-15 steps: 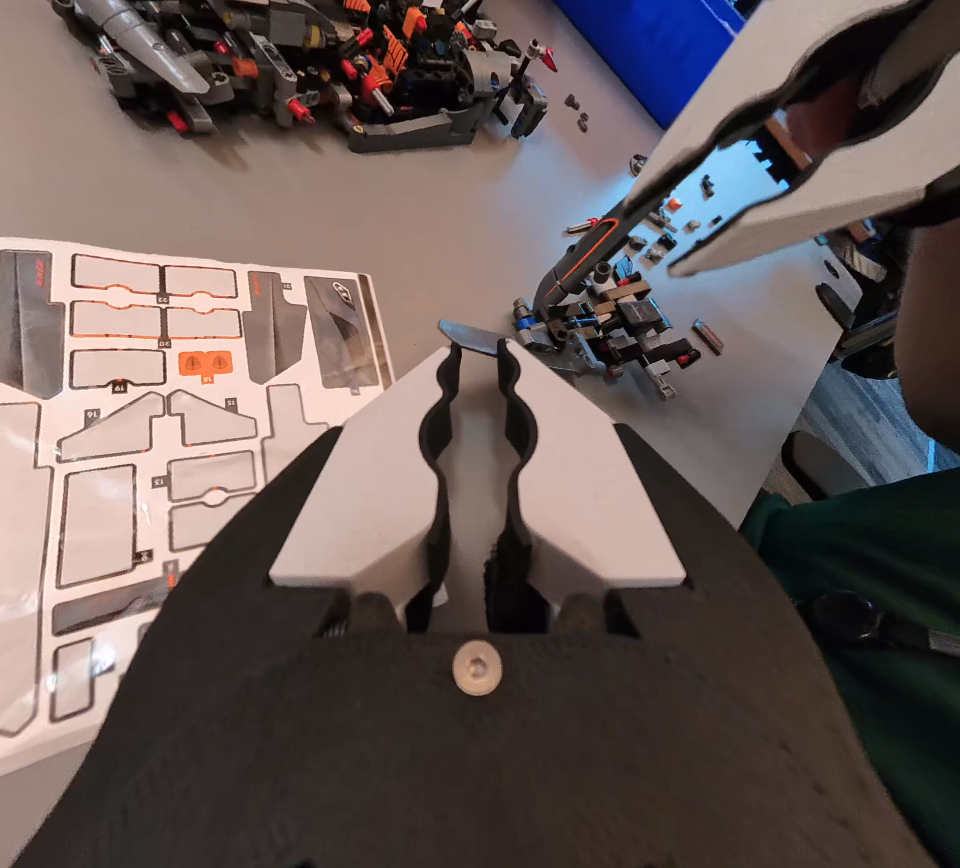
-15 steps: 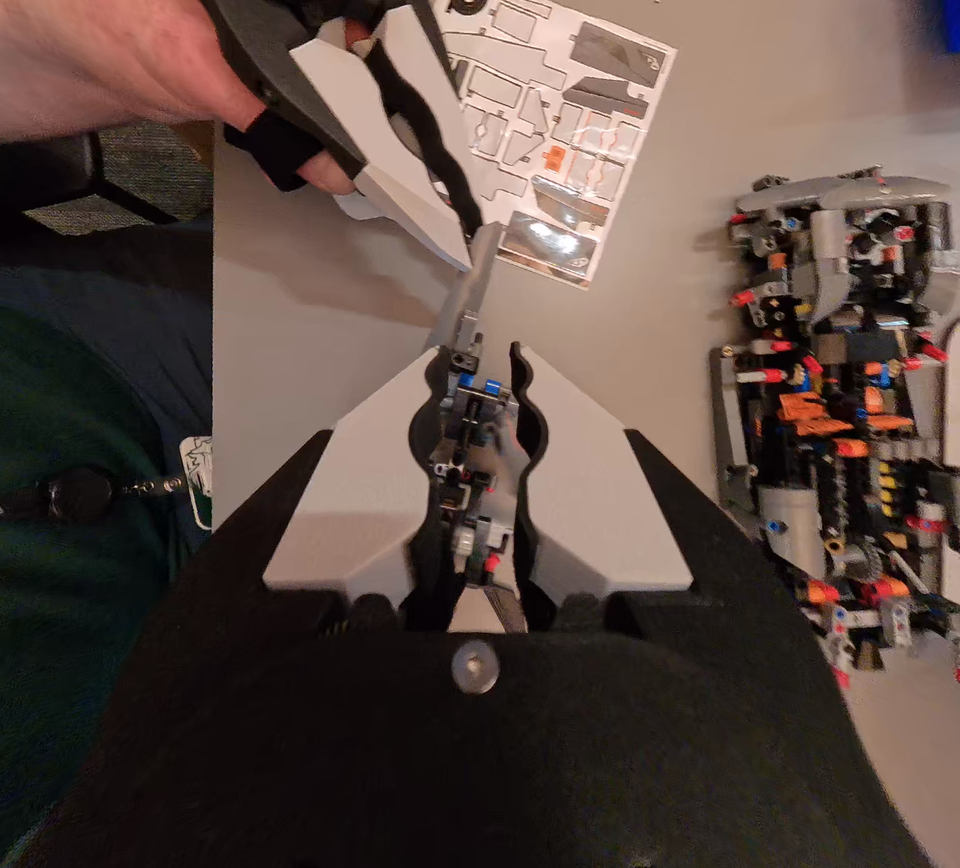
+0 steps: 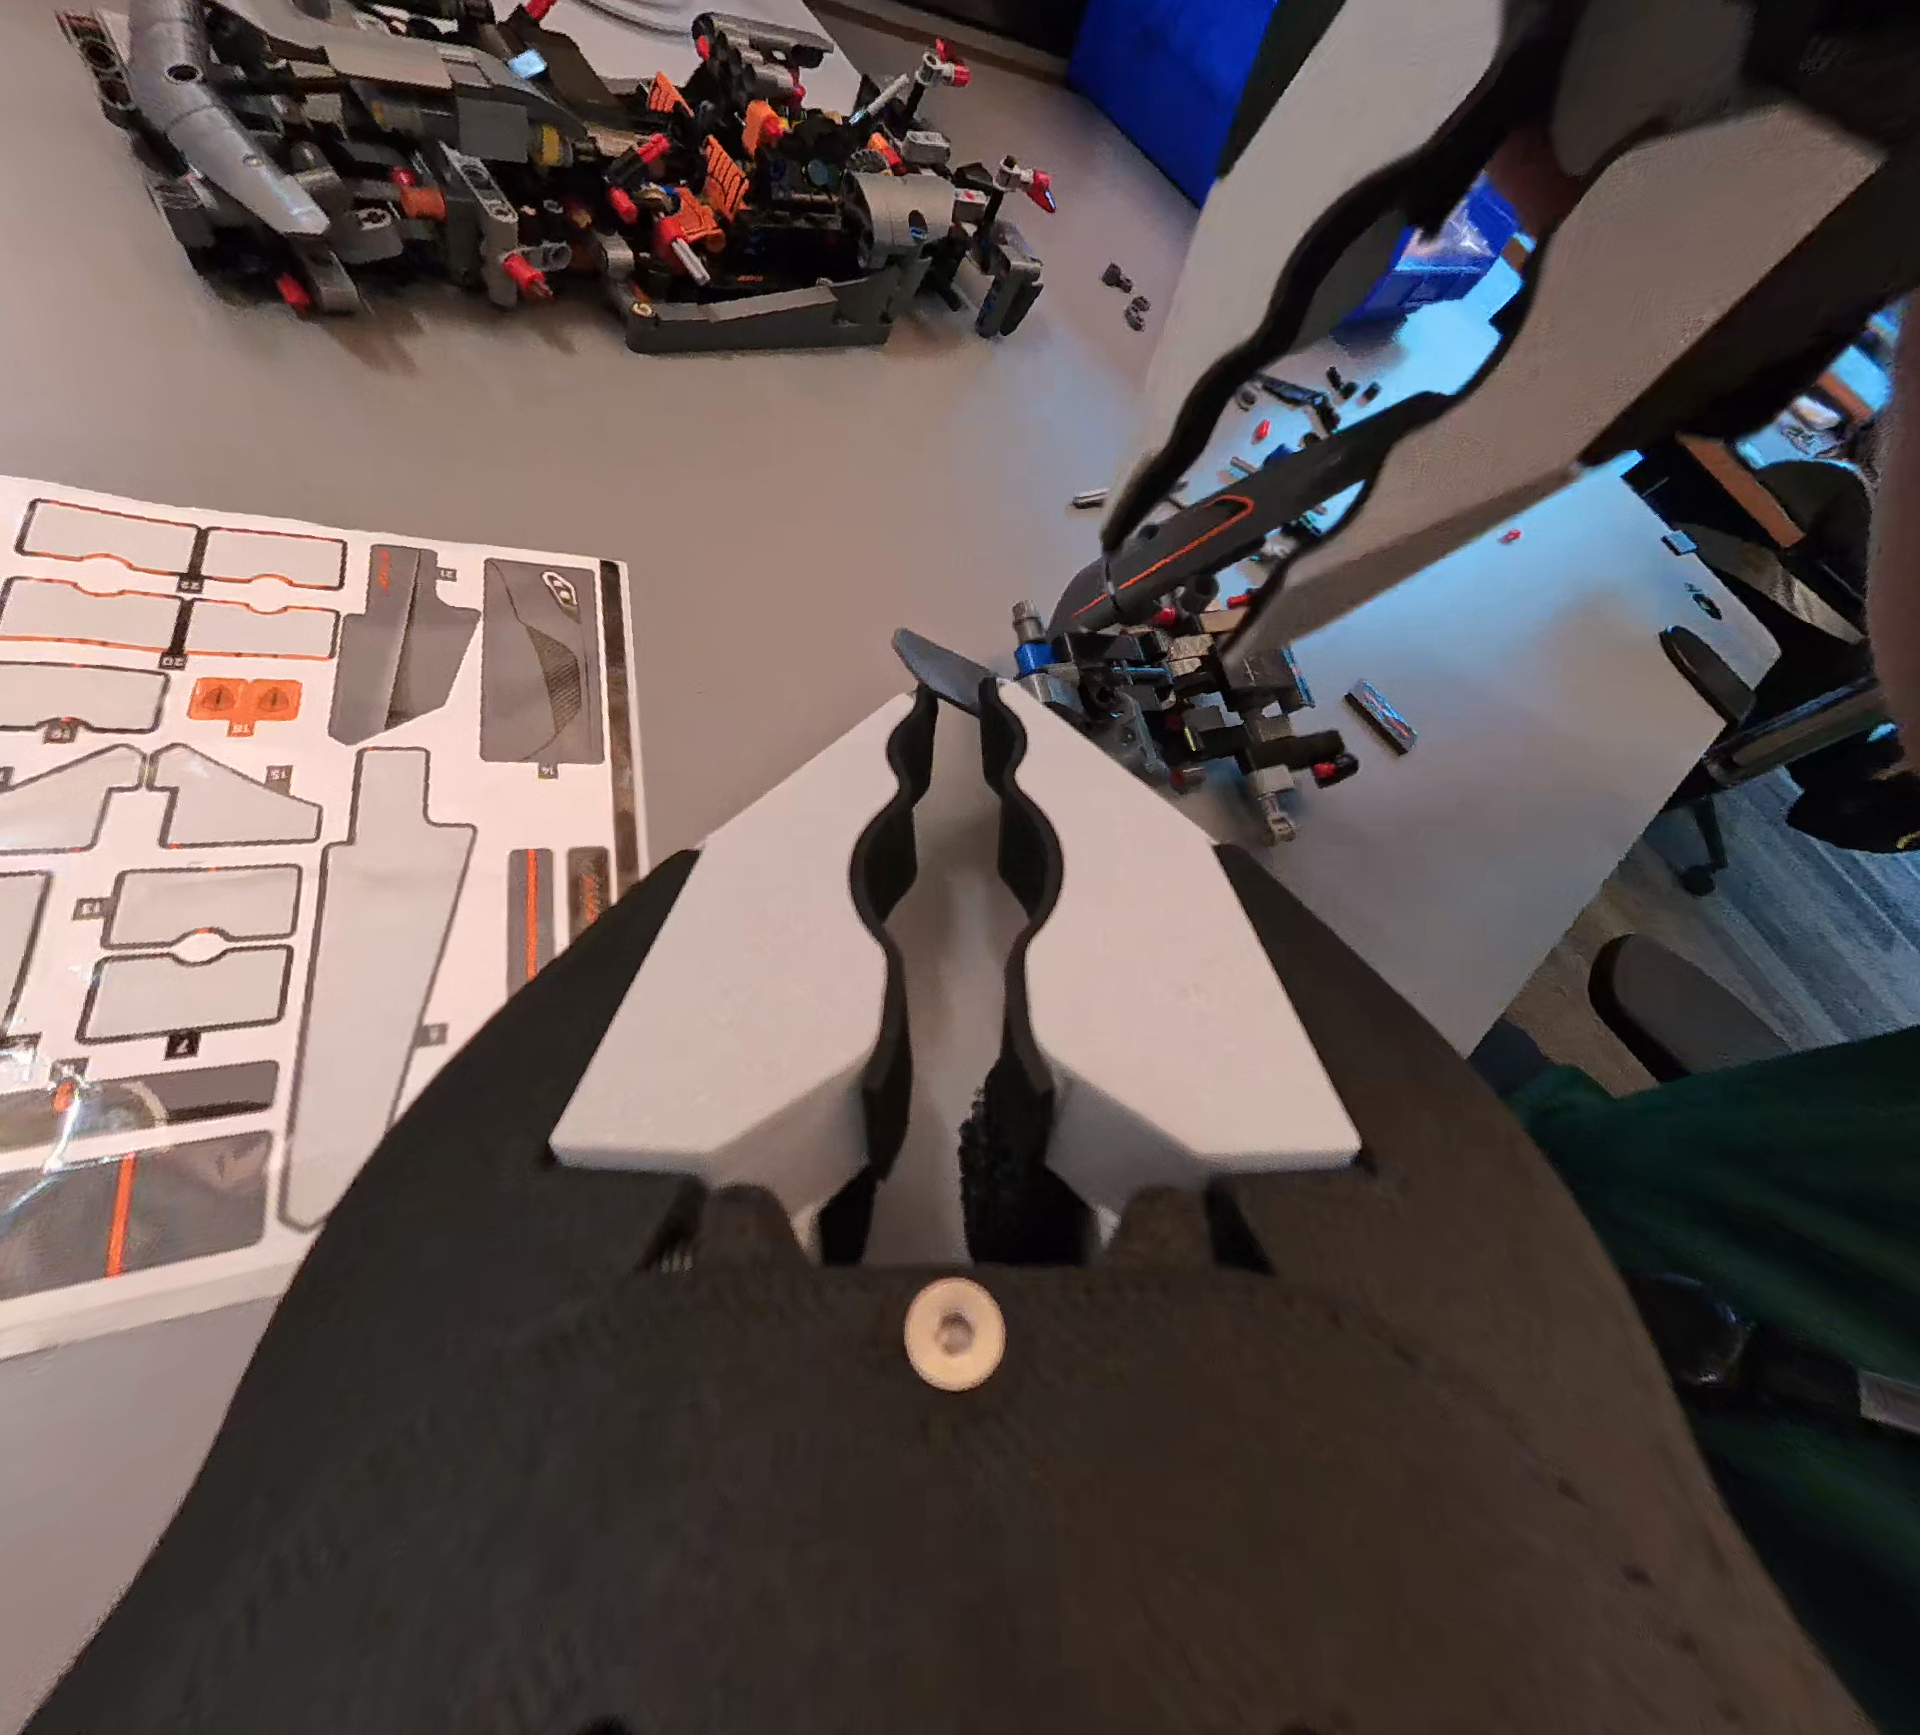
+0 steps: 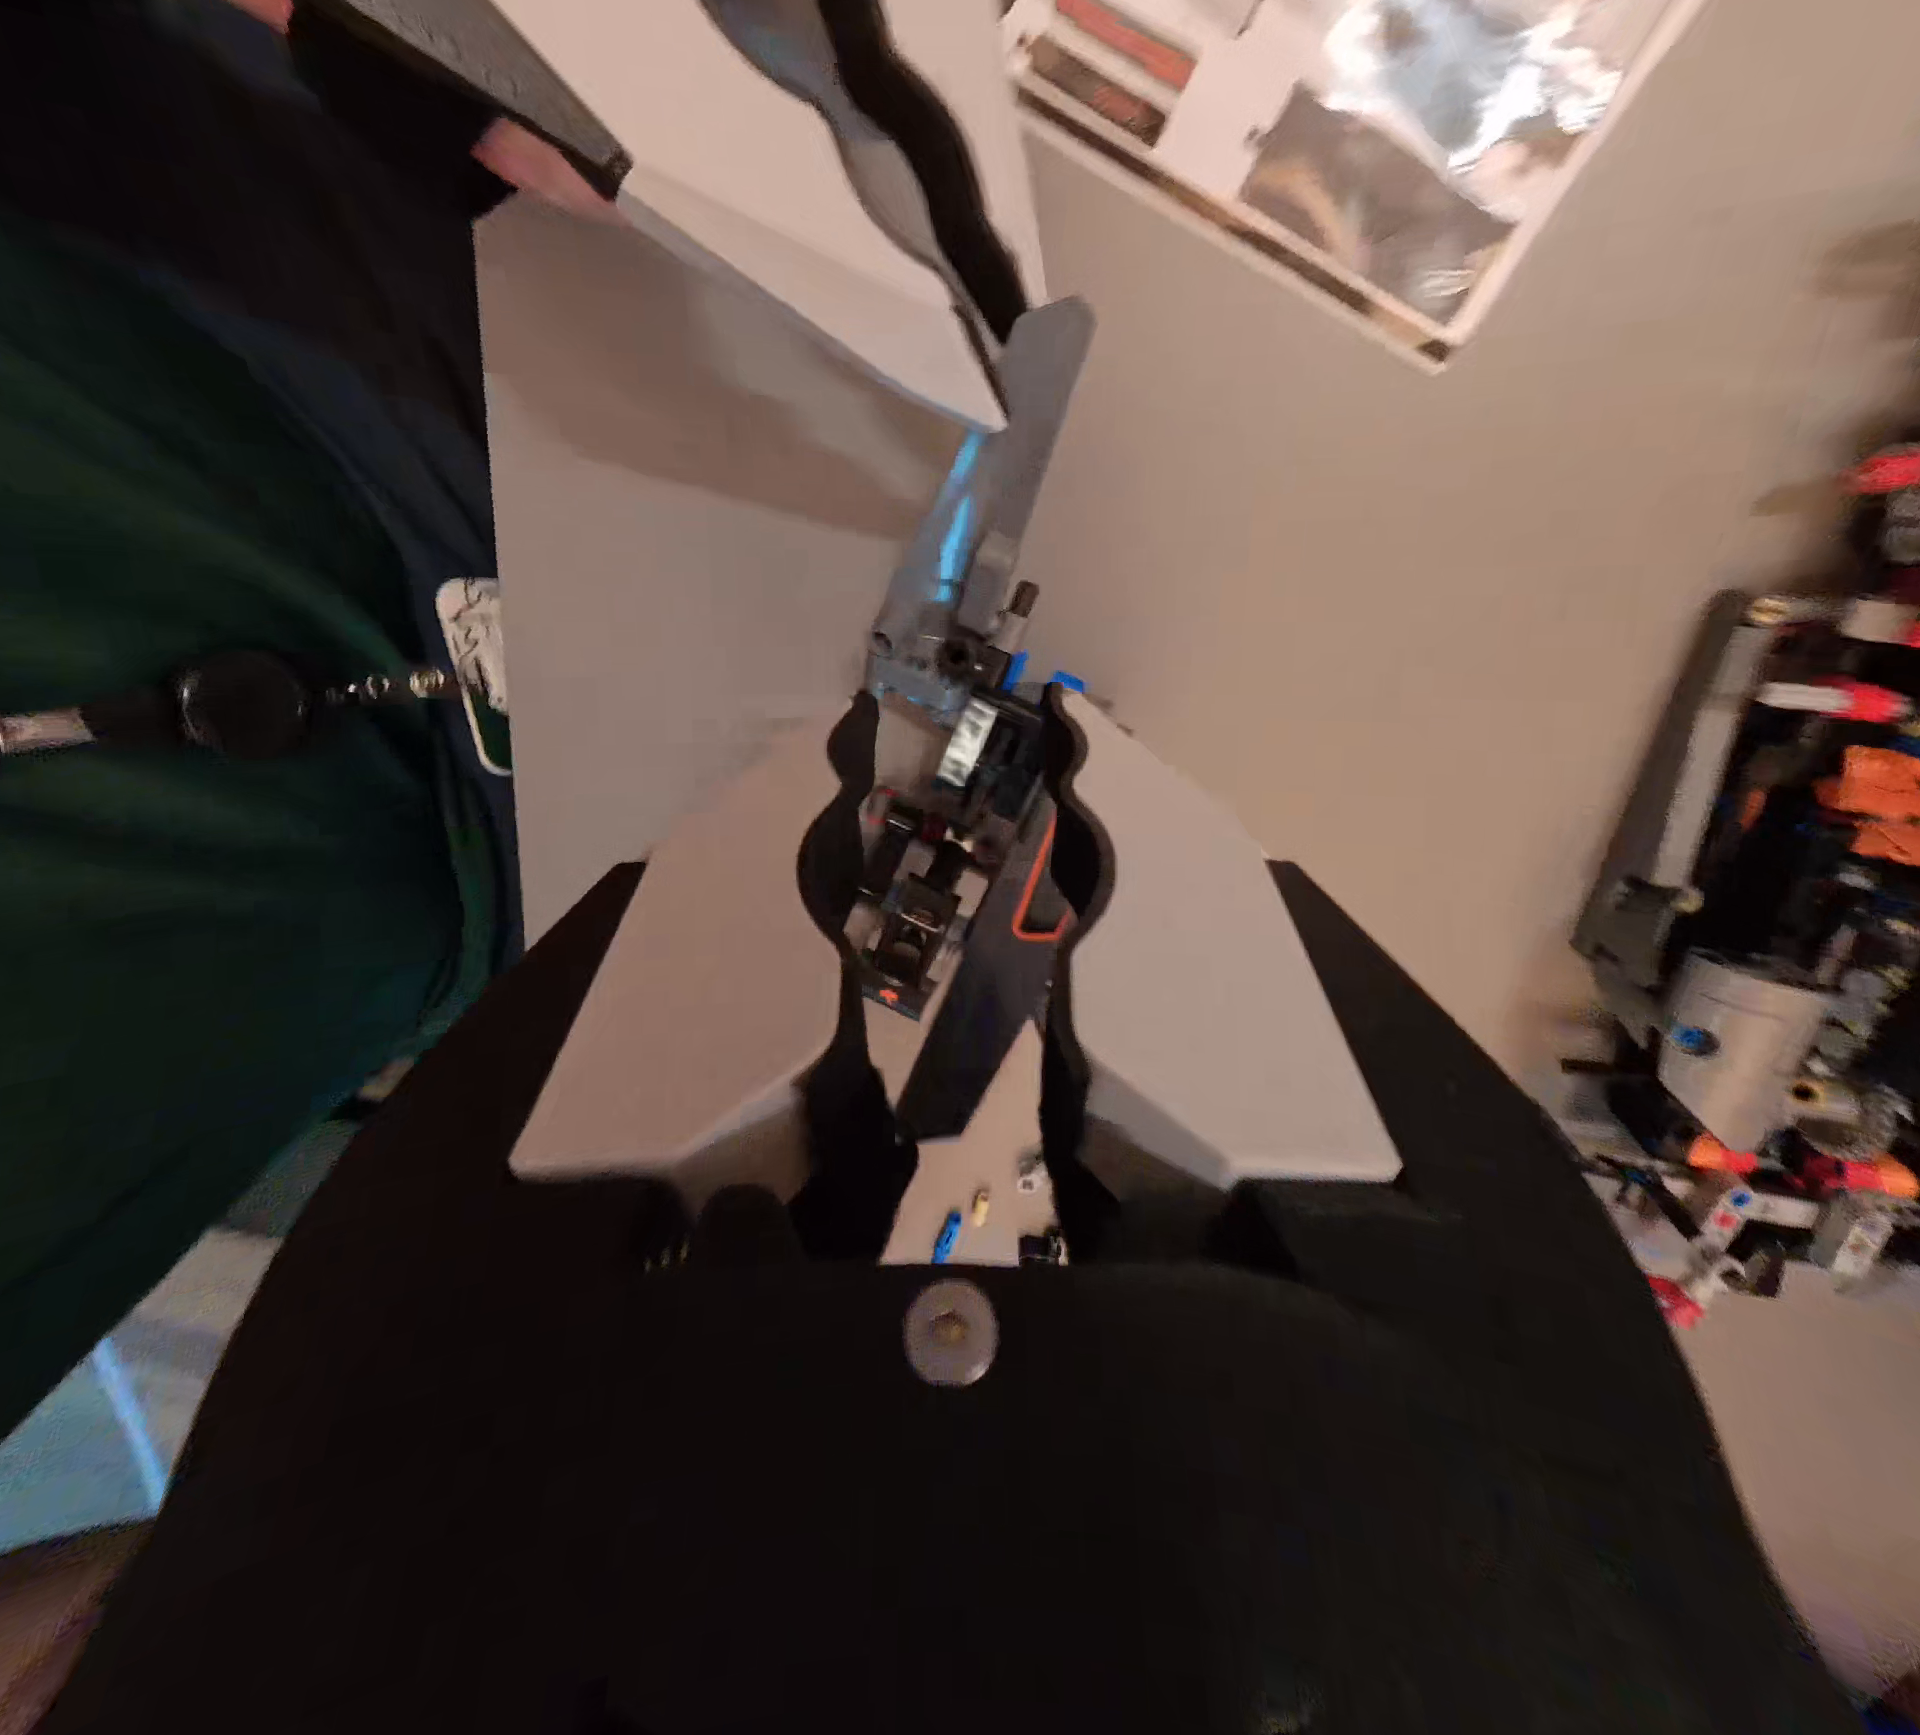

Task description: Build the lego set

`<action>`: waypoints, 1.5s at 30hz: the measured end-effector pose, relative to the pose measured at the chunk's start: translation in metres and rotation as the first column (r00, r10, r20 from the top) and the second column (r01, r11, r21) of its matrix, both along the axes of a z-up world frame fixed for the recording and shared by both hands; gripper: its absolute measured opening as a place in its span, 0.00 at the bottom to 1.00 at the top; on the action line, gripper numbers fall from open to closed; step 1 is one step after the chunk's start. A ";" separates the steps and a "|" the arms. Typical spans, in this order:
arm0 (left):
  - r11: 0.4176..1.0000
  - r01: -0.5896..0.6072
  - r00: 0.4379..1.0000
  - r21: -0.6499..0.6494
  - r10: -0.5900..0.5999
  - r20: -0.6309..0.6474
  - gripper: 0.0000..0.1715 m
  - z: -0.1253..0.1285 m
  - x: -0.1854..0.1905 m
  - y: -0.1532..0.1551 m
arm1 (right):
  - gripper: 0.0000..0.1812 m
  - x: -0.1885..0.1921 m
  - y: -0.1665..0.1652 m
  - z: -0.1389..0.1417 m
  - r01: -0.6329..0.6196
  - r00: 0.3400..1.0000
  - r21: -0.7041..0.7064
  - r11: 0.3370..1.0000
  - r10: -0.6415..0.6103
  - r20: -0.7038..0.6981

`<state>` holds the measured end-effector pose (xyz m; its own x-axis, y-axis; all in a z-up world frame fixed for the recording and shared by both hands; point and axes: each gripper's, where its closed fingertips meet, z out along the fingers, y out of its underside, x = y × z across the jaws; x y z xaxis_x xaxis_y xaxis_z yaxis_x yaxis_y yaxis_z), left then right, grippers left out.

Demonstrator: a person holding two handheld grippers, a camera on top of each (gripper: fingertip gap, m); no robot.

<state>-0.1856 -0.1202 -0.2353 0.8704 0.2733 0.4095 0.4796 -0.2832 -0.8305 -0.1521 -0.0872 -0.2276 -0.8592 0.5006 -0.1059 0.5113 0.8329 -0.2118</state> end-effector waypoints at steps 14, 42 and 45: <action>1.000 -0.022 0.999 0.018 0.023 -0.049 0.03 0.006 0.007 0.004 | 0.09 0.008 0.003 -0.027 -0.118 0.983 0.045 0.992 0.110 0.148; 0.999 -0.028 0.999 0.046 0.030 -0.037 0.03 0.003 0.009 0.005 | 0.11 0.000 0.002 -0.015 -0.065 0.974 -0.182 0.981 0.102 0.203; 0.999 -0.028 0.999 0.046 0.030 -0.040 0.03 0.003 0.009 0.005 | 0.10 -0.005 0.000 -0.013 -0.028 0.969 -0.248 0.968 0.087 0.230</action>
<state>-0.1761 -0.1151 -0.2325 0.8786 0.2808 0.3864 0.4526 -0.2310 -0.8613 -0.1575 -0.0867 -0.2404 -0.8209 0.3850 -0.4218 0.5240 0.8015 -0.2882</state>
